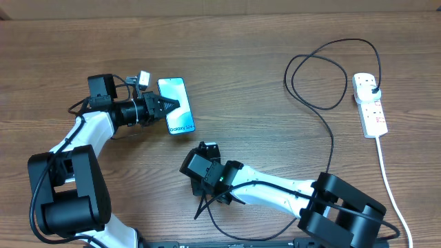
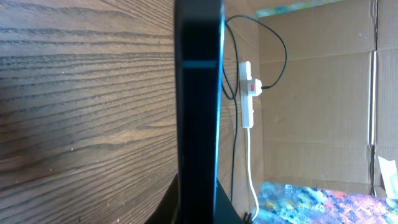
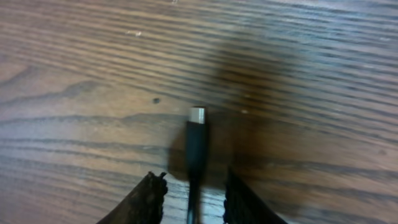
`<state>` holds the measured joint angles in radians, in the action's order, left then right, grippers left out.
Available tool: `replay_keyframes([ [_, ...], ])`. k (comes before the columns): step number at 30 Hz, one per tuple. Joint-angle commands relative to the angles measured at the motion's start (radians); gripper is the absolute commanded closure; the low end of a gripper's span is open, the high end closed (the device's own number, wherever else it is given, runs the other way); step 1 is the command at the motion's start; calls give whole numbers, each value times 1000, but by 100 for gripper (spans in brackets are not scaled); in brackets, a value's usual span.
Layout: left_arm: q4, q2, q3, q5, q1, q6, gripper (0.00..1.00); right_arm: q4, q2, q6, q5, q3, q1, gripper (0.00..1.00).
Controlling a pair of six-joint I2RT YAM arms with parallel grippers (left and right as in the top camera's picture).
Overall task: Plug charger to phone and switch on socket
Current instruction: 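Close the right gripper on the black cable just below the USB-C plug, then lift the plug upright and carry it under the phone's bottom edge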
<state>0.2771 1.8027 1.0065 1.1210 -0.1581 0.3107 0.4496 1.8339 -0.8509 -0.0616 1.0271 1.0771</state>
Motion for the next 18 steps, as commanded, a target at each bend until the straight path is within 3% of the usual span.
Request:
replay_keyframes([
  [1,-3,10,-4,27,-5,-27,96,3,19,-11,-5,0,4,68],
  [8,-3,10,-4,21,-5,-27,96,9,19,-13,-5,0,4,79],
  [12,-3,10,-4,21,-5,-27,96,11,19,-13,-5,1,4,95],
  [18,-3,10,-4,21,-5,-27,96,29,17,-13,-1,1,-22,96],
])
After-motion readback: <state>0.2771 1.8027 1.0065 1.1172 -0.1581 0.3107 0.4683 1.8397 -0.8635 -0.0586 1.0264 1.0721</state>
